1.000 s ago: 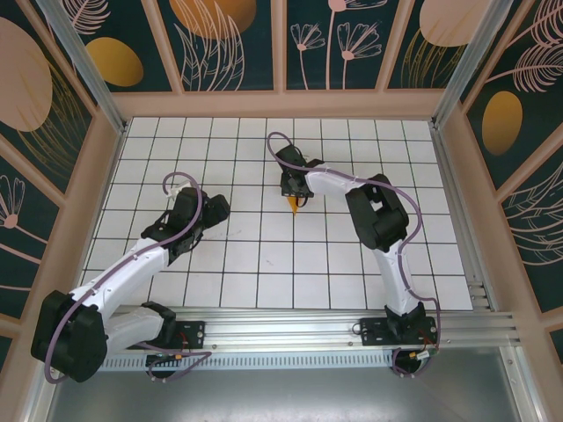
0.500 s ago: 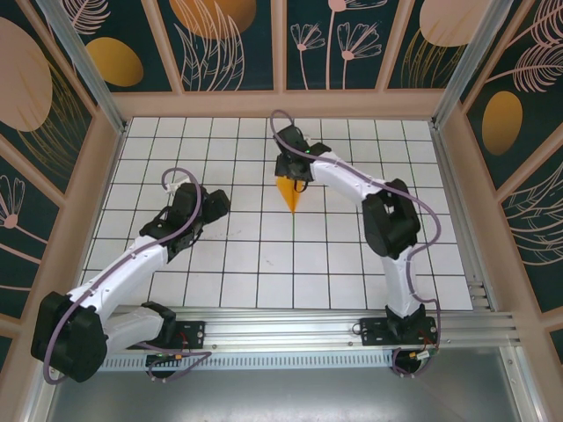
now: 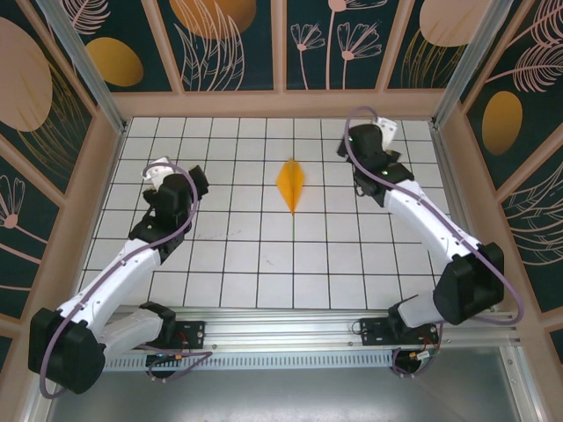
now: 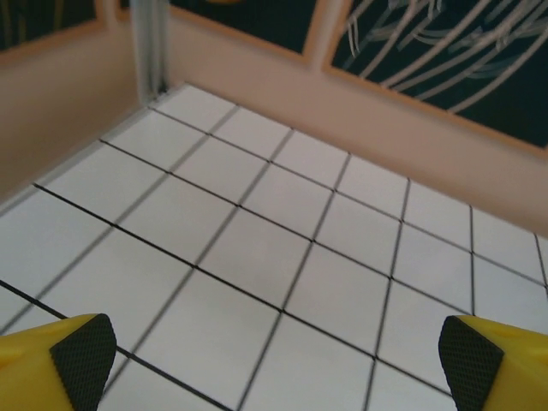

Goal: Fold a paper plane with a square sheet of paper (pick it up from the middle)
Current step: Reset both arms

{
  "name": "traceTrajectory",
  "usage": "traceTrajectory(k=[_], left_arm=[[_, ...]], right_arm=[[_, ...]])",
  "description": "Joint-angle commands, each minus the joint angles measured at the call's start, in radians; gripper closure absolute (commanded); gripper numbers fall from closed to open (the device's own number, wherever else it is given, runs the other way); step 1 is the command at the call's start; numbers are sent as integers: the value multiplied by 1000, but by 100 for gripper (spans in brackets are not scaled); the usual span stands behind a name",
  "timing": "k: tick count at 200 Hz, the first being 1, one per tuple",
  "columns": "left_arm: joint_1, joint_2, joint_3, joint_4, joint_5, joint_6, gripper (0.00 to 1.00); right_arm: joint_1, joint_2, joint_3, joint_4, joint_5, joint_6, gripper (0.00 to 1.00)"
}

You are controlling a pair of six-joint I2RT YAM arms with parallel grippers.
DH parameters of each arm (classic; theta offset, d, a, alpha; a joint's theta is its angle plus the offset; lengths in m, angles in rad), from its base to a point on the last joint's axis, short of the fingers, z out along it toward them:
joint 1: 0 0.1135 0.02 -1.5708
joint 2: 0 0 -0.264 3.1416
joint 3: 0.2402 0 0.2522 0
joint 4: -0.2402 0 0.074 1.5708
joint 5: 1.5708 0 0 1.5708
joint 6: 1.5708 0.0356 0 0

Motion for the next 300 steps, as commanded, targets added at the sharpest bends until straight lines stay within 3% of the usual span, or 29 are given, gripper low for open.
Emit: traceTrajectory(k=[1, 27, 53, 100, 164, 204, 300], left_arm=[[67, -23, -82, 150, -91, 74, 1], [145, -23, -177, 244, -92, 110, 1], [174, -33, -319, 457, -80, 219, 2], [210, 48, -447, 744, 10, 330, 2], [271, 214, -518, 1038, 207, 399, 1], [307, 261, -506, 1096, 335, 423, 1], [374, 457, -471, 1281, 471, 427, 2]], right_arm=[[-80, -73, -149, 96, 120, -40, 1], [-205, -180, -360, 227, 94, -36, 1], [-303, -262, -565, 430, -11, -67, 1], [-414, -213, -668, 581, -177, -152, 1], [-409, -122, -792, 957, -337, -285, 1], [-369, -43, -827, 1136, -353, -358, 1], [-385, 96, -902, 1466, -470, -435, 1]])
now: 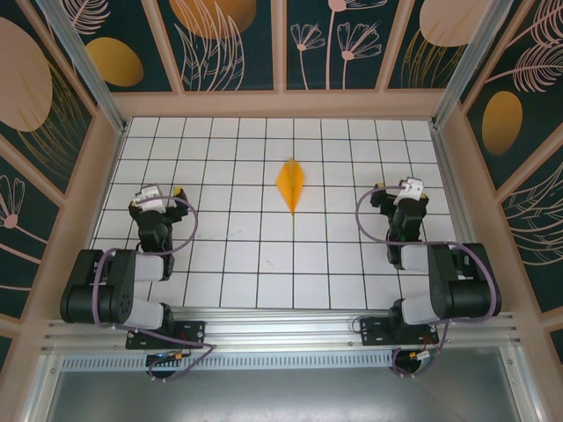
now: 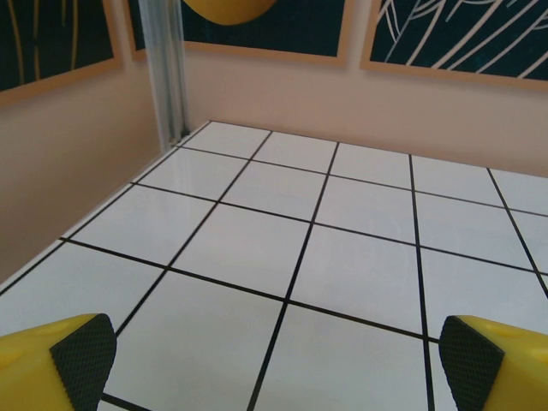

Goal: Fold a paper plane with a square sheet of paper (pick it up from the middle)
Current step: Reset both arms

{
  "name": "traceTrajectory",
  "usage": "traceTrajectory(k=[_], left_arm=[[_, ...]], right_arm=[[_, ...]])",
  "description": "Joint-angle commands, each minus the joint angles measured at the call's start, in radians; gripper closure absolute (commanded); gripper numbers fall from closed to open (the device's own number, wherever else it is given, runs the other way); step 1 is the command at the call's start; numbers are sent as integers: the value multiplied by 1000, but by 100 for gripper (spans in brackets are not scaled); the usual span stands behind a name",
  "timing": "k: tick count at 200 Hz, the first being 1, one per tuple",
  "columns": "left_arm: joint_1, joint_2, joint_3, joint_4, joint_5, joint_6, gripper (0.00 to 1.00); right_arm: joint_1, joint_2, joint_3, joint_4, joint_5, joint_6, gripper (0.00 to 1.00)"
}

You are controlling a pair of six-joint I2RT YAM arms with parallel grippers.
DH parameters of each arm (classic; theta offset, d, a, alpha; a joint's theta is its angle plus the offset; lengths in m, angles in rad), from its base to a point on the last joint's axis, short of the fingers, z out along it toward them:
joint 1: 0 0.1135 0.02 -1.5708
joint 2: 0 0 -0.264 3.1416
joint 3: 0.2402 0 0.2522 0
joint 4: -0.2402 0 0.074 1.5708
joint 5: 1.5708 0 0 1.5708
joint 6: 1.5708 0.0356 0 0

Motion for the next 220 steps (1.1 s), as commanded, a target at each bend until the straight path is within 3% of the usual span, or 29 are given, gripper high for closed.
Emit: traceTrajectory(k=[1, 44, 220], left_arm=[[7, 41, 17, 105, 54, 21, 2], [7, 85, -37, 245, 39, 21, 2], [7, 84, 0, 174, 75, 35, 1]], right_arm=[[-21, 58, -30, 167, -63, -21, 1], [-51, 105, -67, 267, -127, -8, 1], [-51, 104, -61, 252, -127, -6, 1]])
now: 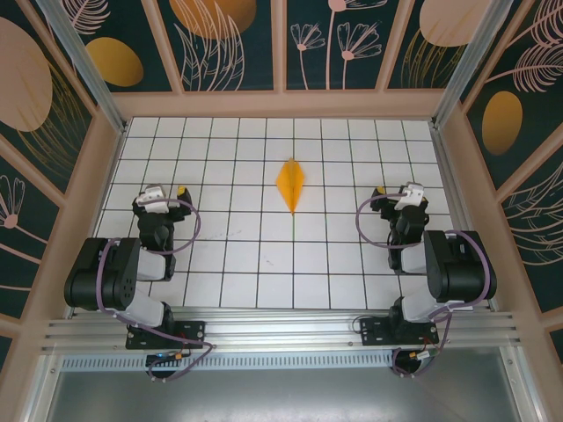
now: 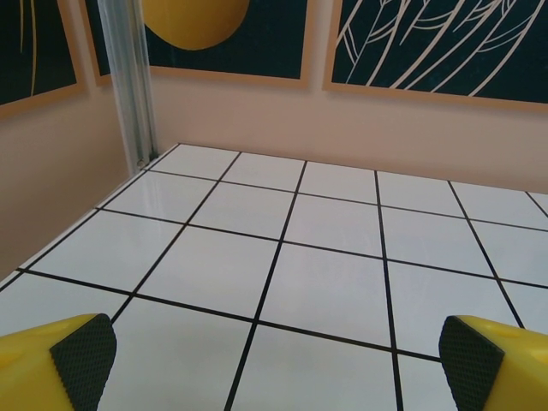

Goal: Fold a paper plane with a square sheet of paper (pick it up from the middle)
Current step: Reset both arms

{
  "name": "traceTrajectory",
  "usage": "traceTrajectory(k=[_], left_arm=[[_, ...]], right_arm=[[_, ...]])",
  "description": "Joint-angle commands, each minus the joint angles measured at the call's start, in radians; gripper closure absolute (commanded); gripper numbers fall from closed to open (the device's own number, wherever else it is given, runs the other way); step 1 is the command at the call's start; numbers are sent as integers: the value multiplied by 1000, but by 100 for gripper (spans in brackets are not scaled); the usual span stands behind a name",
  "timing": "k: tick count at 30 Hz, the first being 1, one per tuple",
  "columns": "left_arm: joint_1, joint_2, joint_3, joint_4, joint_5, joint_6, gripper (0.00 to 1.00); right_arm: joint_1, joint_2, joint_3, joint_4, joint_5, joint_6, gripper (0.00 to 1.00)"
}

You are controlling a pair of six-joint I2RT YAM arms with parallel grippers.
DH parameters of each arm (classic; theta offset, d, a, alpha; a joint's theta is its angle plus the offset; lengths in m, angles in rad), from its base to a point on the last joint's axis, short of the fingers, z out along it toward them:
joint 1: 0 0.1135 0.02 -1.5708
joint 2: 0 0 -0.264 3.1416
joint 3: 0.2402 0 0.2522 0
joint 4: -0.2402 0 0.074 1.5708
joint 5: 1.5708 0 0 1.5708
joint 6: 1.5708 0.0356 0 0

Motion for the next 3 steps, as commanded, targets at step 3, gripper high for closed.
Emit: traceTrajectory(k=[3], left_arm=[[7, 9, 14, 19, 16, 15, 1]], right_arm=[[-8, 6, -7, 60, -27, 0, 1]])
